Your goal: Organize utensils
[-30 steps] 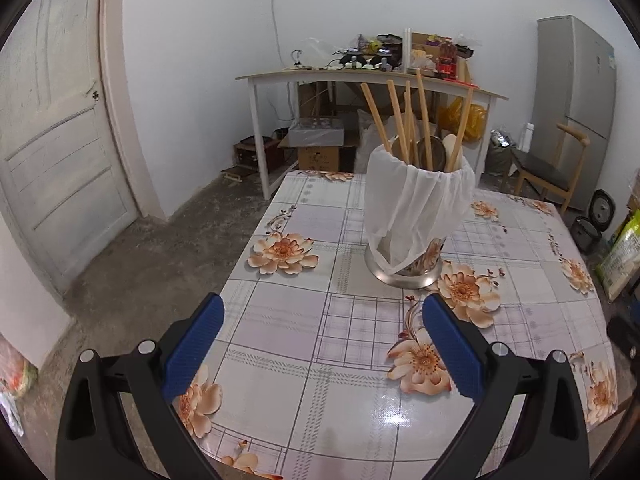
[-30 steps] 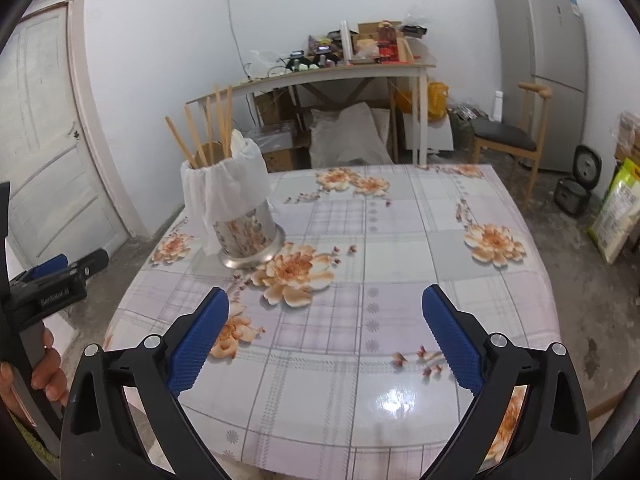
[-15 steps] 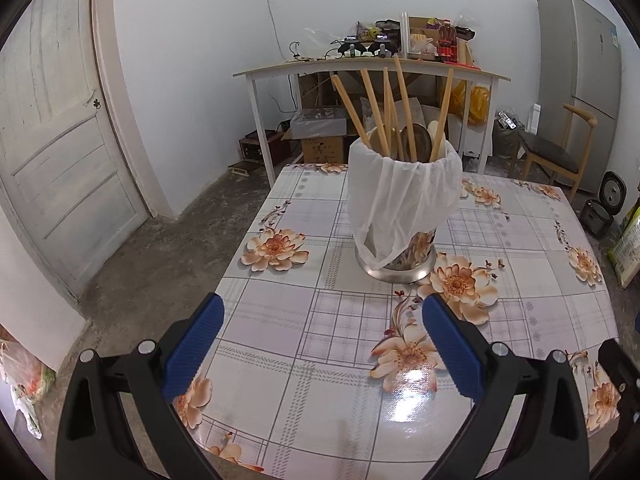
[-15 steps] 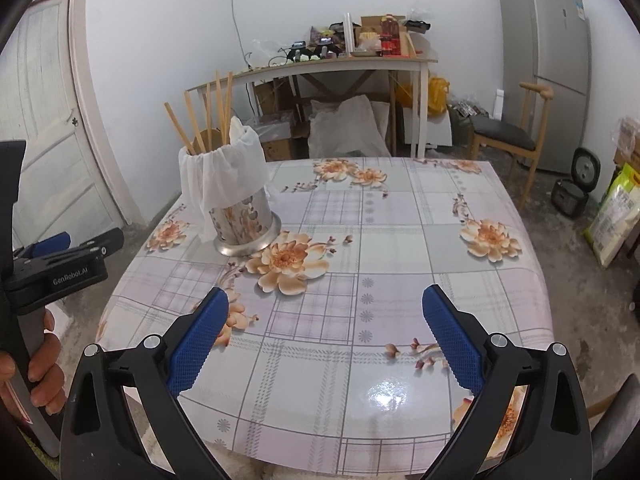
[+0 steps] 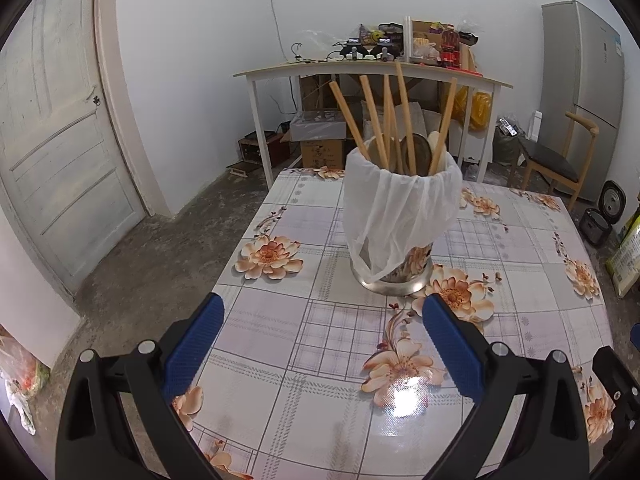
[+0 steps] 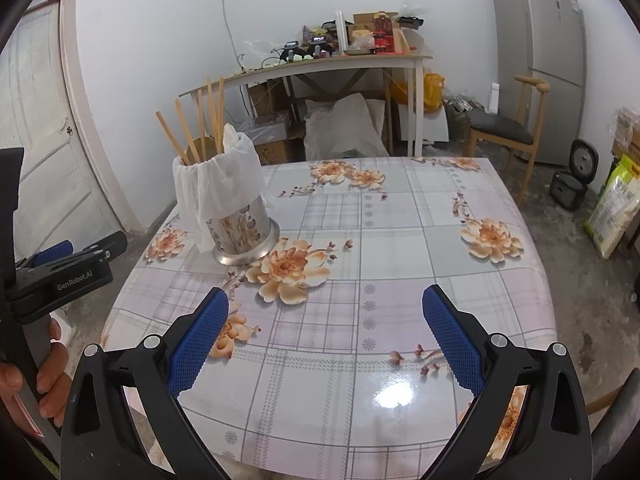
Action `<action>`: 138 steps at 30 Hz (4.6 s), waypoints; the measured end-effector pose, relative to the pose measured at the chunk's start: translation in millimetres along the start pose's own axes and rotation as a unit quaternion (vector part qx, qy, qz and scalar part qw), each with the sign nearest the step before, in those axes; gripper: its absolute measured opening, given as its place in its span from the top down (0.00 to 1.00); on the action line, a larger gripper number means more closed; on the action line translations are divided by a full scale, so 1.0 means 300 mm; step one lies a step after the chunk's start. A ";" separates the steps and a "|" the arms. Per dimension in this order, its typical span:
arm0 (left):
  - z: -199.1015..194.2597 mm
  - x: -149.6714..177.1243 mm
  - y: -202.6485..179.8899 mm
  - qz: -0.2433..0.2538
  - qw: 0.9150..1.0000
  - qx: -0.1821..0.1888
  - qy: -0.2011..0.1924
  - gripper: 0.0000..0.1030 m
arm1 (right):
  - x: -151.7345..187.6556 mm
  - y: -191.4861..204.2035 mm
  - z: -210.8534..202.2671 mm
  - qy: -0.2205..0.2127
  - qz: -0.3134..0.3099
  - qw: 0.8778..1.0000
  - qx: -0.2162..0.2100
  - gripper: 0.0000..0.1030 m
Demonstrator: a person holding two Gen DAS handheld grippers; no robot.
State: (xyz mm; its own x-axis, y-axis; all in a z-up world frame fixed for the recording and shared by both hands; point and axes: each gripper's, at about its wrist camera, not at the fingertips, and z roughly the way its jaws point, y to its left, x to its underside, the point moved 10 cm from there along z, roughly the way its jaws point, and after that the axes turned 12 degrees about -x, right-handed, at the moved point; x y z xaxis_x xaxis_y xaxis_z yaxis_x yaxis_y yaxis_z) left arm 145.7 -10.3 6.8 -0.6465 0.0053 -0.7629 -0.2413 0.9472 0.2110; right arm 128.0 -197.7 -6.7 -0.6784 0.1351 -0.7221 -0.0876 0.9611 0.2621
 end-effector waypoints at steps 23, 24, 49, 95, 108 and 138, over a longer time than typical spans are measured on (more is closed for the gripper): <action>0.056 0.053 0.091 0.001 1.000 -0.028 0.014 0.06 | -0.036 0.032 0.031 0.007 -0.009 1.000 0.011 0.09; 0.055 0.060 0.098 0.001 0.999 -0.030 0.015 0.06 | -0.036 0.032 0.031 0.007 -0.009 1.000 0.011 0.09; 0.081 0.106 0.248 -0.012 0.997 -0.071 0.024 0.06 | -0.035 -0.051 0.005 0.007 -0.008 0.999 0.043 0.09; 0.056 0.121 0.164 0.004 0.999 -0.037 0.018 0.06 | -0.031 -0.133 -0.052 -0.001 -0.012 0.998 0.065 0.09; 0.053 0.122 0.164 0.006 0.999 -0.036 0.018 0.06 | -0.033 -0.122 -0.052 0.000 -0.017 0.998 0.061 0.09; 0.064 0.125 0.167 0.006 0.999 -0.038 0.023 0.06 | -0.028 -0.114 -0.049 0.003 -0.022 0.998 0.057 0.09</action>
State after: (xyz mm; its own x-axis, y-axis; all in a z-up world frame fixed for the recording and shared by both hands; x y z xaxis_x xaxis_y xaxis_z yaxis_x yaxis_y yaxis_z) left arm 123.1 43.5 -22.9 -0.6819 0.0003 -0.7314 -0.2866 0.9199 0.2676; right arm 125.9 -235.3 -0.2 -0.6798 0.0920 -0.7276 -0.0330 0.9873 0.1557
